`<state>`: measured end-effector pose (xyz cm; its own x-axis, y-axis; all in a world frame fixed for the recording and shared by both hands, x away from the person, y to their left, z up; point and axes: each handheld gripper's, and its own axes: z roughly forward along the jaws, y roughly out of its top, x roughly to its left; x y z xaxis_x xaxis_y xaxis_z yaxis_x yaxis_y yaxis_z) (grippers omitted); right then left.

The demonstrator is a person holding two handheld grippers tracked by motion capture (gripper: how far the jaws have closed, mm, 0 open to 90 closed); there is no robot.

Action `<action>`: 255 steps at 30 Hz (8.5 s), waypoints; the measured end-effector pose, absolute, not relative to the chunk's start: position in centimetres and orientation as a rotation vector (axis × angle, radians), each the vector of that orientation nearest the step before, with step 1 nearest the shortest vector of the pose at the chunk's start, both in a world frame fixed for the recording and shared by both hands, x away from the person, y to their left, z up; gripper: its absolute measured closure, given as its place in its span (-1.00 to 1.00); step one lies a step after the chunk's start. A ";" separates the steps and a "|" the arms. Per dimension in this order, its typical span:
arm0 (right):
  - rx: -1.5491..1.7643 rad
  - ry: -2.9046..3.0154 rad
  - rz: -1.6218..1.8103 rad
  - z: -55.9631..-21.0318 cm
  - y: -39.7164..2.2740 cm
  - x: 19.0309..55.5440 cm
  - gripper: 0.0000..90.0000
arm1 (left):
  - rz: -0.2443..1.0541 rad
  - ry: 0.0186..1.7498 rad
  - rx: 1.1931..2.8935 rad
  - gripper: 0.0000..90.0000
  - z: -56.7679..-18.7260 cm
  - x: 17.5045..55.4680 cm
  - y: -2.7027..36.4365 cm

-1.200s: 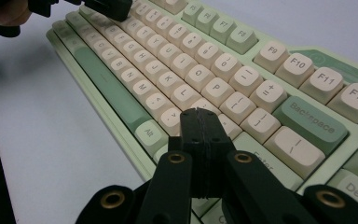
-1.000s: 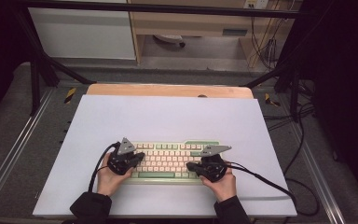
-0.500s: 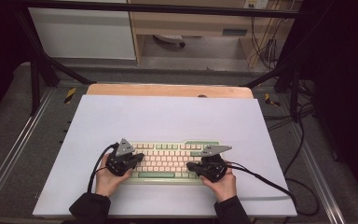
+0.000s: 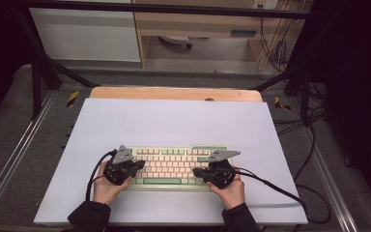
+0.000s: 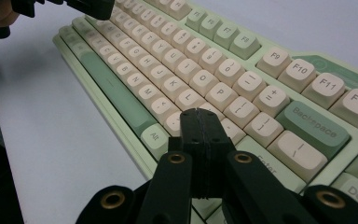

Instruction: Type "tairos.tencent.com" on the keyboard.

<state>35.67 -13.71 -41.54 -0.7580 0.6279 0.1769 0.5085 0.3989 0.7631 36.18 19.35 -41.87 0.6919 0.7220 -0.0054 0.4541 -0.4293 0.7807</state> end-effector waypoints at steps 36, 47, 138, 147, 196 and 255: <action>0.943 2.578 1.300 -41.6 -7.9 36.4 1.00 | 0.413 0.937 2.065 1.00 -42.1 34.8 23.0; 0.919 2.606 1.284 -42.2 -5.8 36.8 1.00 | 0.410 0.937 2.066 1.00 -42.2 34.8 23.0; 1.020 2.518 1.273 -42.0 -12.8 35.9 1.00 | 0.354 0.831 2.150 0.99 -42.7 34.8 17.2; 1.019 2.524 1.267 -42.1 -12.7 35.9 1.00 | 0.355 0.830 2.151 0.99 -42.8 34.8 17.2; 1.010 2.532 1.263 -42.2 -12.7 36.0 1.00 | 0.405 0.876 2.110 0.99 -40.4 36.2 18.6; 1.011 2.528 1.276 -42.0 -12.7 35.8 1.00 | 0.411 0.904 2.115 0.99 -42.0 36.9 18.9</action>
